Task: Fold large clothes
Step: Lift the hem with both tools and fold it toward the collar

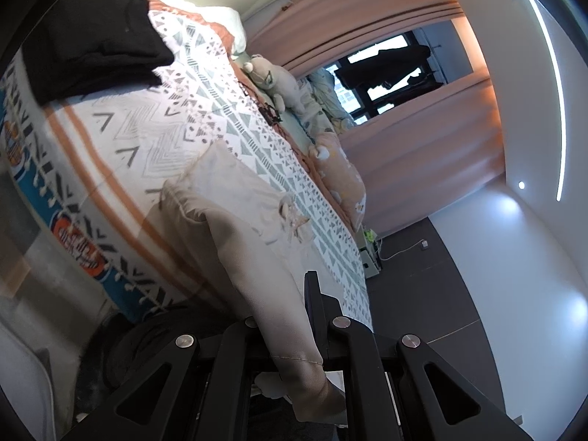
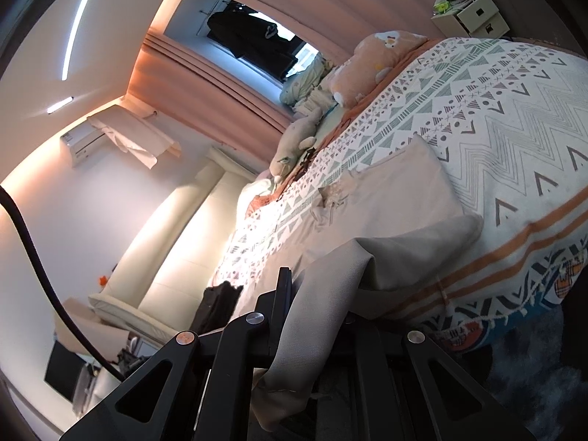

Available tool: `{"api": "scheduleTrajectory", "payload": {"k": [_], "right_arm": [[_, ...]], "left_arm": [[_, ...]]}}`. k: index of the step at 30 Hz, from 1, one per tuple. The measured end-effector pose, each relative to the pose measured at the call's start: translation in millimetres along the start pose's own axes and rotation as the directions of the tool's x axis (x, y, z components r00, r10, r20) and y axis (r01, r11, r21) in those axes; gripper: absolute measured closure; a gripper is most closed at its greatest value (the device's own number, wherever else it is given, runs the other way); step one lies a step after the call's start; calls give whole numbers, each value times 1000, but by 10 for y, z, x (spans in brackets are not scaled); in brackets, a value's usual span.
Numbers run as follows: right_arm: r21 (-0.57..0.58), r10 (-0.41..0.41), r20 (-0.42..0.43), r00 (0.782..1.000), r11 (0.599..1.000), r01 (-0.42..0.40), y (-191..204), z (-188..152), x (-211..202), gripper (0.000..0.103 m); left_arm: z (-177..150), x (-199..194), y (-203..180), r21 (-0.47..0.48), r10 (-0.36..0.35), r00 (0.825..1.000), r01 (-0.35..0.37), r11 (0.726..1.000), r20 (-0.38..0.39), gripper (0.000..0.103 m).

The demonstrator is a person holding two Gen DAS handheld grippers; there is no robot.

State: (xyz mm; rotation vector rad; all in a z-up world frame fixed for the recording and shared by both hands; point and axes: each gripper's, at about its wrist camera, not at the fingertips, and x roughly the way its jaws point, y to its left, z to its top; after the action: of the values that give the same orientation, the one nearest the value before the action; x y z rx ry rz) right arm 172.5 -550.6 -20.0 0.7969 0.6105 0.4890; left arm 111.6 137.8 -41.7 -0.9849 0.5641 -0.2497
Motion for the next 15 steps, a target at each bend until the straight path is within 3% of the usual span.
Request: {"api": "scheduleTrajectory", "payload": {"k": [15], "right_arm": [[3, -8, 75, 997, 1000, 8, 167, 1108, 743, 93]], "left_arm": [[1101, 994, -512, 20, -33, 999, 33, 999, 21, 96]]}}
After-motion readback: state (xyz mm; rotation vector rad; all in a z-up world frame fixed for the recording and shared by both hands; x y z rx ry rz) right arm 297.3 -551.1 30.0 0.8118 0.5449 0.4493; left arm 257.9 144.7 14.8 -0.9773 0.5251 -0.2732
